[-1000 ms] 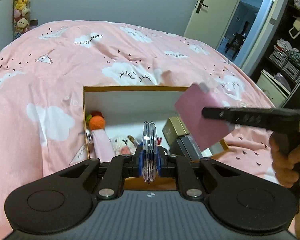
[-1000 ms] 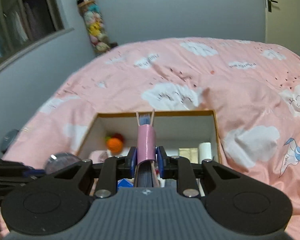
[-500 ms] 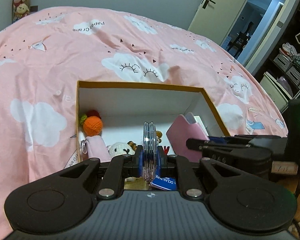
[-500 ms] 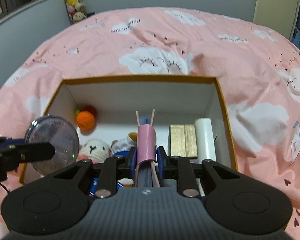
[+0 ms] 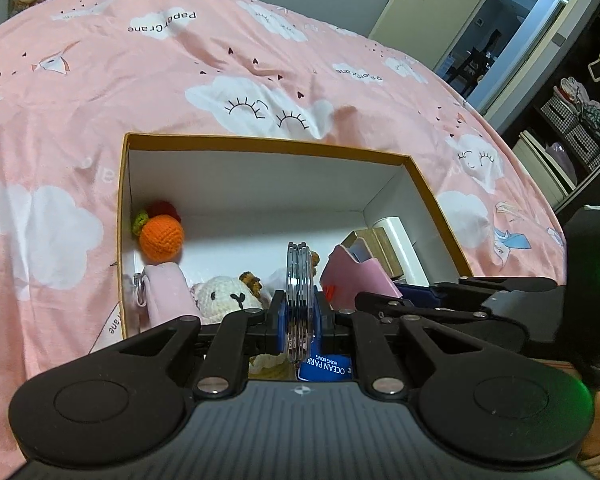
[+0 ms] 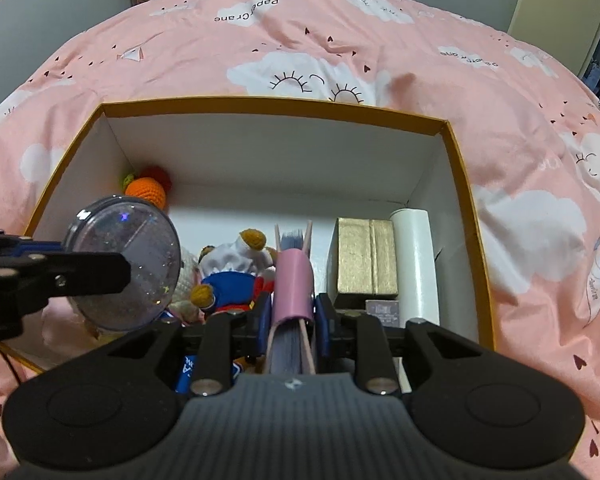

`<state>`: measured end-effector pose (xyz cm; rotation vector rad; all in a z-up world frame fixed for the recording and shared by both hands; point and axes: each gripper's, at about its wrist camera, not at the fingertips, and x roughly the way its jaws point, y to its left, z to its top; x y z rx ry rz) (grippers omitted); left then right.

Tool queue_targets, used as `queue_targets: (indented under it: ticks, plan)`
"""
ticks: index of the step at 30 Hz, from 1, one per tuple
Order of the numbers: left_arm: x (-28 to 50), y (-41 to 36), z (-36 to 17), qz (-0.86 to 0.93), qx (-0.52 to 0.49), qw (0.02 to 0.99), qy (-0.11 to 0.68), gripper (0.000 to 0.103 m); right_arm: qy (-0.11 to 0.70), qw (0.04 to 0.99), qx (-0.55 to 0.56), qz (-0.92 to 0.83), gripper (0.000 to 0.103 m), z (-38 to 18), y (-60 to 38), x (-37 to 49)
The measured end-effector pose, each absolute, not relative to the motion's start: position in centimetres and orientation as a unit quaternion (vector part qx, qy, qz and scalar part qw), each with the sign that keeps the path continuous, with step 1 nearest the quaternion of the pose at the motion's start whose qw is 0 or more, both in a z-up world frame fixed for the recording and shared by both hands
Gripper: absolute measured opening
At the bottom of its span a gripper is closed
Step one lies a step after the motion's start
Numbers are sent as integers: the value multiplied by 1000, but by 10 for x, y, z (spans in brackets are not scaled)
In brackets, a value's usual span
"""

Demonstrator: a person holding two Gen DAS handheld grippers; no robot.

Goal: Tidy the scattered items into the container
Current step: 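Lower the card holder and compact into the orange box with both tools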

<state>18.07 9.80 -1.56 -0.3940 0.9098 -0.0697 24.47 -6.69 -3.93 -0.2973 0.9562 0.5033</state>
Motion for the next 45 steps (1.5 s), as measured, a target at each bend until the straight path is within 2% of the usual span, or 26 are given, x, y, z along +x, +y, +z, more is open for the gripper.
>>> queue_targets:
  ticks: [11,13,18,23,28,35,41,43,45]
  plan:
    - [191,97,-21,-40,-188,874,447,15,476,825,-124,277,27,-26,-82,245]
    - [192,96,-21,-41,-186,874,447,15,477,822,-114,288,19,-22,-86,246]
    - [195,91,-18,-48,-182,875,446,15,495,806,-119,304,16,-28,-89,246]
    - [198,88,-18,-49,-178,875,448,15,530,789,-105,291,17,-49,-92,247]
    - [200,88,-19,-46,-174,874,451,15,541,781,-90,298,22,-41,-97,249]
    - [208,84,-18,-52,-170,875,451,15,478,815,-106,310,24,-16,-95,267]
    - [219,78,-16,-57,-160,875,453,15,492,802,-105,322,24,-28,-85,284]
    - [223,77,-15,-59,-159,876,452,15,502,796,-106,322,15,-38,-85,284]
    - [229,75,-15,-59,-157,876,452,15,498,795,-105,331,14,-41,-87,282]
